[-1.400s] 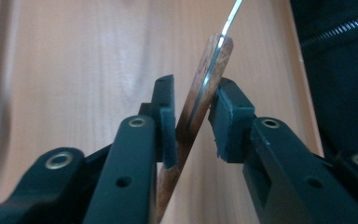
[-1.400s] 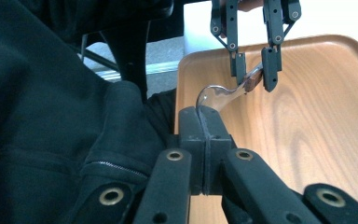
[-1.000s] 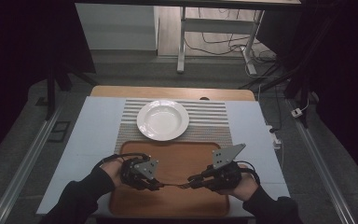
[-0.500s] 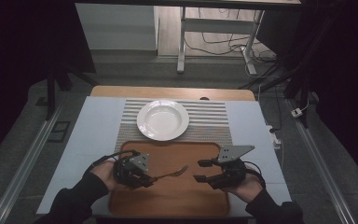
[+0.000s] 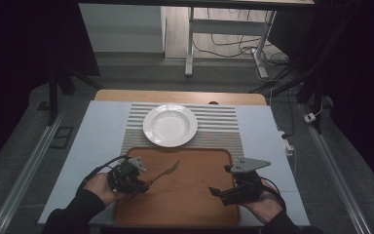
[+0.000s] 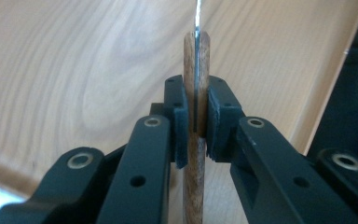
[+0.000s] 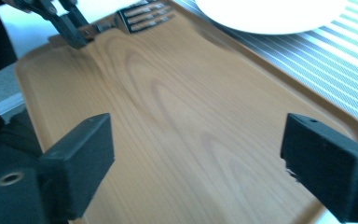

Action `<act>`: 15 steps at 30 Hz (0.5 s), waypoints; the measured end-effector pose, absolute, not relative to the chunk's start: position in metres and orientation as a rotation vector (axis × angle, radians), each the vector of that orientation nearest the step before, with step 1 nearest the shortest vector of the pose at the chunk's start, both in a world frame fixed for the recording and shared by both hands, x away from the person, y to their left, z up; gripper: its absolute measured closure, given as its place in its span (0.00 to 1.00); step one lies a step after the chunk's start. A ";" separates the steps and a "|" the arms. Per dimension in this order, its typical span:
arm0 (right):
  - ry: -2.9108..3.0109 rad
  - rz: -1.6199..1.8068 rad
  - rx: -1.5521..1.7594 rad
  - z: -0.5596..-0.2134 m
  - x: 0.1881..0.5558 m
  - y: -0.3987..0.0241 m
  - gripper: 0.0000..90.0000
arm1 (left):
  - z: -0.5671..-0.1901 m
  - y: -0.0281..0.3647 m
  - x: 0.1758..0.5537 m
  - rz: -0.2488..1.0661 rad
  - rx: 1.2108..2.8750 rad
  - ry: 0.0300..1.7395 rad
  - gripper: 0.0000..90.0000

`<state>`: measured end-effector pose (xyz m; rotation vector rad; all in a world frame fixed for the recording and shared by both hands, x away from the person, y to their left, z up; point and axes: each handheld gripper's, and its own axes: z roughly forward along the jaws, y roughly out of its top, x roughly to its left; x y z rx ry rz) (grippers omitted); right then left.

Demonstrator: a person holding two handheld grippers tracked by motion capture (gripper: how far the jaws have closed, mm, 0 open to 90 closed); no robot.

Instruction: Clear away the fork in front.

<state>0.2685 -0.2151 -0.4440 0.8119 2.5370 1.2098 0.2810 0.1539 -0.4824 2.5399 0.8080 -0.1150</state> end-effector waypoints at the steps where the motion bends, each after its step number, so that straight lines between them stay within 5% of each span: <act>1: 2.526 1.189 0.821 -0.444 0.267 -0.216 0.08 | -0.483 0.155 0.281 -0.116 2.534 0.844 0.89; 15: 2.417 1.174 0.988 -0.446 0.247 -0.248 0.01 | -0.500 0.162 0.282 -0.099 2.493 1.244 0.88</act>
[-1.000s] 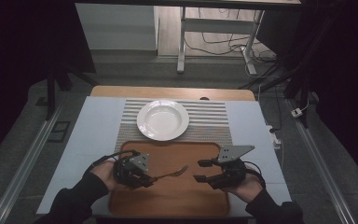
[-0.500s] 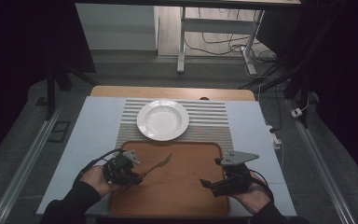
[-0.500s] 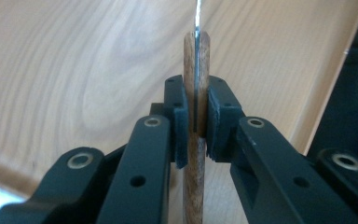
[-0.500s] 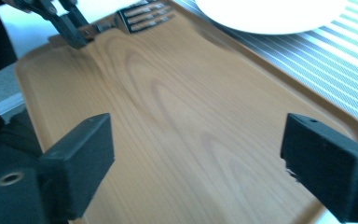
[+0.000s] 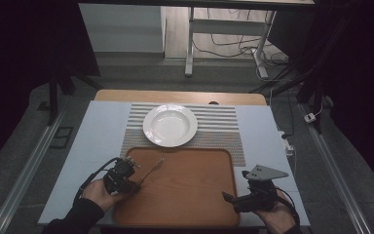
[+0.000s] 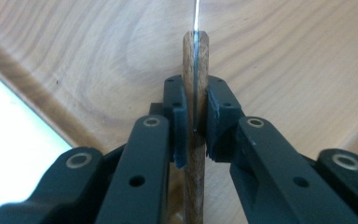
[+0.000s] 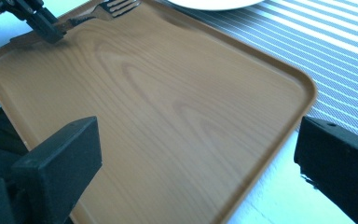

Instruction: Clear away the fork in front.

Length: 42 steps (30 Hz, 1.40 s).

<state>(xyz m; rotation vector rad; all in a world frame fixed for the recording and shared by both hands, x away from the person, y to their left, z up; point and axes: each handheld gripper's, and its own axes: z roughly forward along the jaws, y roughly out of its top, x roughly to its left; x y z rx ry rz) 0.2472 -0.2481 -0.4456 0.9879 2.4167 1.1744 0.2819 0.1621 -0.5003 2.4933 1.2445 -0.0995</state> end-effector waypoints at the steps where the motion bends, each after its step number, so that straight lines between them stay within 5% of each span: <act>1: 2.413 1.169 0.994 -0.446 0.246 -0.251 0.01 | -0.501 0.162 0.282 -0.097 2.489 1.264 0.88; 10: 2.377 1.135 1.057 -0.448 0.240 -0.269 0.00 | -0.506 0.163 0.282 -0.088 2.456 1.301 0.85; 17: 2.372 1.101 1.102 -0.452 0.237 -0.278 0.00 | -0.496 0.171 0.281 -0.058 2.379 1.258 0.70; 31: 2.337 1.066 1.161 -0.452 0.235 -0.284 0.00 | -0.482 0.171 0.304 -0.019 2.280 1.159 0.98; 42: 2.364 1.034 1.145 -0.453 0.236 -0.280 0.00 | -0.489 0.154 0.328 -0.003 2.286 1.087 0.99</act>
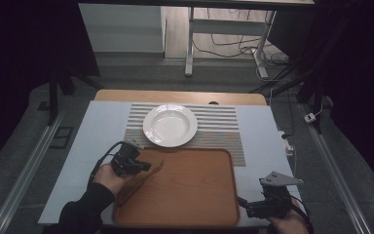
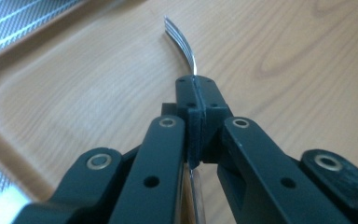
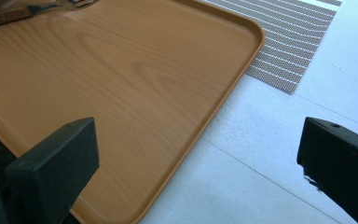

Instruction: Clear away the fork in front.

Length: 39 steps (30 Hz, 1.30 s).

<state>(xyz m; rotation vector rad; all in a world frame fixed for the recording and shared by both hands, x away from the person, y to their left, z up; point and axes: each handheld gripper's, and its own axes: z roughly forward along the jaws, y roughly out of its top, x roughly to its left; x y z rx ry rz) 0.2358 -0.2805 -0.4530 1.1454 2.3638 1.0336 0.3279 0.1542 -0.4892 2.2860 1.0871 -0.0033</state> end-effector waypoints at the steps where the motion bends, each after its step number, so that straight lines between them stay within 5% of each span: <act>1: 2.368 1.029 1.143 -0.453 0.236 -0.280 0.00 | -0.490 0.152 0.330 0.003 2.290 1.087 0.99; 11: 2.394 1.000 1.118 -0.454 0.236 -0.277 0.00 | -0.503 0.141 0.347 0.006 2.323 1.175 0.99; 19: 2.407 0.994 1.105 -0.454 0.236 -0.276 0.00 | -0.504 0.106 0.332 -0.049 2.413 1.020 0.99; 28: 2.407 1.003 1.114 -0.454 0.236 -0.277 0.00 | -0.505 0.100 0.324 -0.123 2.417 0.970 0.99; 39: 2.409 1.005 1.116 -0.454 0.236 -0.278 0.00 | -0.511 0.117 0.329 -0.050 2.445 1.074 0.99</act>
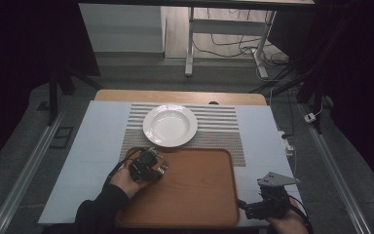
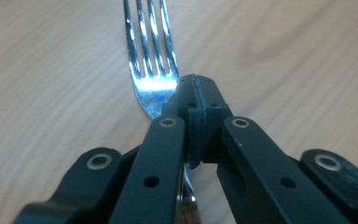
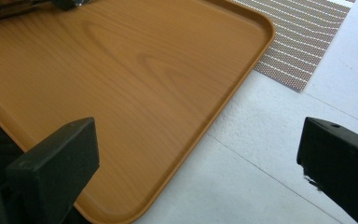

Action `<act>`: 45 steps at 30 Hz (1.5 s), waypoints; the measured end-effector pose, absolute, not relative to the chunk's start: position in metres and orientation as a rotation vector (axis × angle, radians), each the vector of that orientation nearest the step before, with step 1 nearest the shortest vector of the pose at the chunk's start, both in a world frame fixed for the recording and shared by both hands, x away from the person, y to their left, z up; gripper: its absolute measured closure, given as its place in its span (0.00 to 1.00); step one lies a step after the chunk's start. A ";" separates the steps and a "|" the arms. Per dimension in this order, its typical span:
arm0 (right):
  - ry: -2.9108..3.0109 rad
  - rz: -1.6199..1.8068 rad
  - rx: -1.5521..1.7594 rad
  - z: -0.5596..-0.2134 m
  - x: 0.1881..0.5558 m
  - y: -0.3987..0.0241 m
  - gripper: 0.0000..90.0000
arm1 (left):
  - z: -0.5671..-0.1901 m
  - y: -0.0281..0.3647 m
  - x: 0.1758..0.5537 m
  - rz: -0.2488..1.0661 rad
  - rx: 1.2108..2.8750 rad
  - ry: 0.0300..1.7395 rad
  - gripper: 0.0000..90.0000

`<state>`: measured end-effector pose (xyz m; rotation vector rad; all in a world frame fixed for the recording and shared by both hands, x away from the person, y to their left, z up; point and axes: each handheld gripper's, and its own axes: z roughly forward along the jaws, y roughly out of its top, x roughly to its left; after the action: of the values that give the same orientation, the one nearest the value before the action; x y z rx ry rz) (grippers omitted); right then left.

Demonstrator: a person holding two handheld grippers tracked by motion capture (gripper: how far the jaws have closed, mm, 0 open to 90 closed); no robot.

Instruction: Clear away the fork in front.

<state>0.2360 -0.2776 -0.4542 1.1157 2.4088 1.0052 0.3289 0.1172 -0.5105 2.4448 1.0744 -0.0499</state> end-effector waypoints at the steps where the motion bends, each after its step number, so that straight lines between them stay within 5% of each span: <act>1: 2.409 1.005 1.116 -0.454 0.236 -0.278 0.00 | -0.510 0.121 0.330 -0.043 2.440 1.096 0.99; 26: 2.415 1.008 1.130 -0.455 0.237 -0.278 0.00 | -0.513 0.177 0.342 -0.034 2.325 1.281 0.92; 33: 2.419 1.011 1.140 -0.454 0.238 -0.279 0.00 | -0.504 0.181 0.335 0.083 2.303 1.195 0.71; 39: 2.418 1.011 1.138 -0.454 0.237 -0.279 0.00 | -0.491 0.184 0.325 0.136 2.279 1.120 0.43; 45: 2.419 1.011 1.144 -0.454 0.237 -0.279 0.00 | -0.479 0.188 0.311 0.134 2.250 1.081 0.31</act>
<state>0.2374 -0.2791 -0.4542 1.1440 2.4192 1.0106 0.3112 0.1885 -0.4794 2.2504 1.0814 0.1339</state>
